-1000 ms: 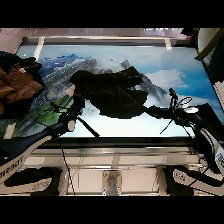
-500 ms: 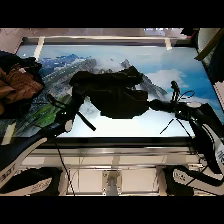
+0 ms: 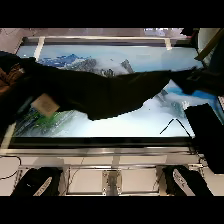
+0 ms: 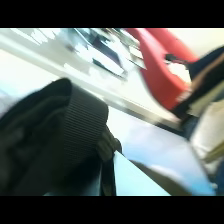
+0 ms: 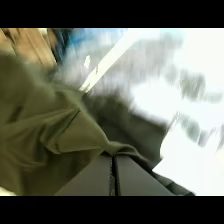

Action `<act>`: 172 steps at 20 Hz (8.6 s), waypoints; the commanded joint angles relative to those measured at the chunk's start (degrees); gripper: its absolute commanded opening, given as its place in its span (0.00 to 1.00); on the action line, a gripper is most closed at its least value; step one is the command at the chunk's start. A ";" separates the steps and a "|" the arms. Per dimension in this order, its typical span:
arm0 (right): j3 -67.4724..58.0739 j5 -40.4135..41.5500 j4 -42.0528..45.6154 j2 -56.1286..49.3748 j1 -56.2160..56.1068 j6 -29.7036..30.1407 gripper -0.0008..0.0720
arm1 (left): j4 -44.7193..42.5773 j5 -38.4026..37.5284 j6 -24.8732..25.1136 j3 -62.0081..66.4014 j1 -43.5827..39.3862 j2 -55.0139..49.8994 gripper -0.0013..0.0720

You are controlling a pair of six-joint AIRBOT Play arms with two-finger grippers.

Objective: Fold the clothes and pants, and hang the long-sleeved shirts on hangers.

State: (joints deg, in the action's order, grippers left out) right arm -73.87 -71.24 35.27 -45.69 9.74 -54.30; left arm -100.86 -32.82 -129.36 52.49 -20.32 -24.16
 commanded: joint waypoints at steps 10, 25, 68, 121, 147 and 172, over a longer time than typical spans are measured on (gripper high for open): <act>-15.34 -4.20 8.04 -10.27 -0.02 -10.91 0.01 | -0.83 -31.43 22.18 20.90 0.28 -26.21 0.04; -13.53 45.38 5.09 -53.86 -18.36 -10.88 0.02 | 5.53 8.68 15.34 22.91 11.82 -61.33 0.05; 29.73 20.90 3.61 -16.68 -18.82 -9.22 0.67 | 39.47 -5.64 21.16 6.54 29.18 -57.55 0.77; 29.46 27.89 -8.70 -35.08 -33.75 -2.99 0.67 | 49.94 -10.14 29.33 6.60 40.06 -56.02 0.05; 13.68 10.80 27.26 -27.34 -15.06 -17.22 0.02 | 27.08 -27.93 27.63 -11.78 40.96 -39.30 0.05; 21.70 13.92 25.51 -9.66 -2.45 -20.09 0.49 | 36.87 -27.67 15.04 -31.82 42.58 0.02 0.88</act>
State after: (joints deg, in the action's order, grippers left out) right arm -59.51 -61.71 66.32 -60.27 4.14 -73.78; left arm -63.99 -63.51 -107.07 26.79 22.26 -31.94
